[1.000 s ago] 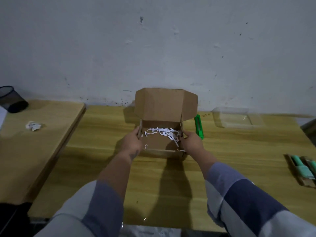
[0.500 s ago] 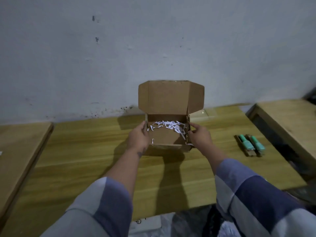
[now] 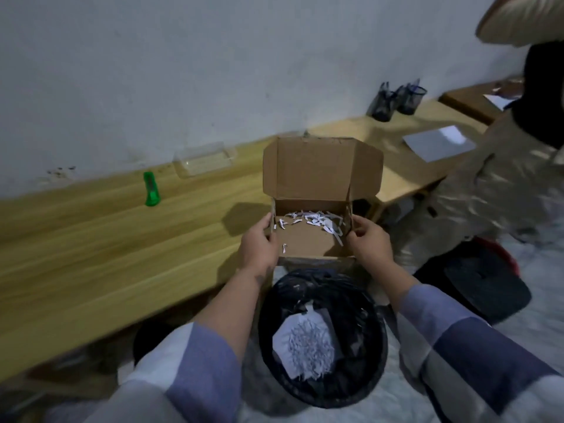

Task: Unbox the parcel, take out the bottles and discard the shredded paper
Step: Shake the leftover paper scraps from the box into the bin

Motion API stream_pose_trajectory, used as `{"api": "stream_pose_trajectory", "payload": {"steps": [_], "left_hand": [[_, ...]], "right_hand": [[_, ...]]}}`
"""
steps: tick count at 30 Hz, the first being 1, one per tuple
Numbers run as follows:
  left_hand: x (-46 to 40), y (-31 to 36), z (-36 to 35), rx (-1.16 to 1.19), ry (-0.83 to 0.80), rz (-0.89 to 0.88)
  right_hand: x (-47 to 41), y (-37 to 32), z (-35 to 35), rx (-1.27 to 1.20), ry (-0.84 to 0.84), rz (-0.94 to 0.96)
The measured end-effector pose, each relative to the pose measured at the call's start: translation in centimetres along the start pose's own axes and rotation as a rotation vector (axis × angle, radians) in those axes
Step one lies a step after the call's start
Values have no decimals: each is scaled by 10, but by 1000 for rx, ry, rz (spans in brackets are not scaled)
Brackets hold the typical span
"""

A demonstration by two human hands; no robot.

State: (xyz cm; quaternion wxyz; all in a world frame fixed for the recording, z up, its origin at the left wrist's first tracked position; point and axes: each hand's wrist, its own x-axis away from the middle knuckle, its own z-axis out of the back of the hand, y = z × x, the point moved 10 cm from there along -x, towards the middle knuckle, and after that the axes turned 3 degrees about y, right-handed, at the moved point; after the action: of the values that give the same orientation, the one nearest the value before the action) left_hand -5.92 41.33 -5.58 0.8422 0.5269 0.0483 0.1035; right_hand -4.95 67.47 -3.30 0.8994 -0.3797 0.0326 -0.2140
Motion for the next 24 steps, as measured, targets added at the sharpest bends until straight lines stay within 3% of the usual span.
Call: {"api": "stream_pose_trajectory", "payload": {"steps": [4,8,13,19,24], "left_hand": [[47,-7,-68,-60,-64,-5],[84,-52,-112,-158,-127,15],[105,-166,-170,-267,-293,179],[102,-316,-253,-351,-445,247],[100,-419,-309,-397,-522,474]], "right_hand": [[9,74,28,76,34,-58],[28,146,8,108,4,-144],[40,256,-75,169,-155,-307],[24,378,-198,177,-316,-472],[3,453,-283,186,-413,-529]]}}
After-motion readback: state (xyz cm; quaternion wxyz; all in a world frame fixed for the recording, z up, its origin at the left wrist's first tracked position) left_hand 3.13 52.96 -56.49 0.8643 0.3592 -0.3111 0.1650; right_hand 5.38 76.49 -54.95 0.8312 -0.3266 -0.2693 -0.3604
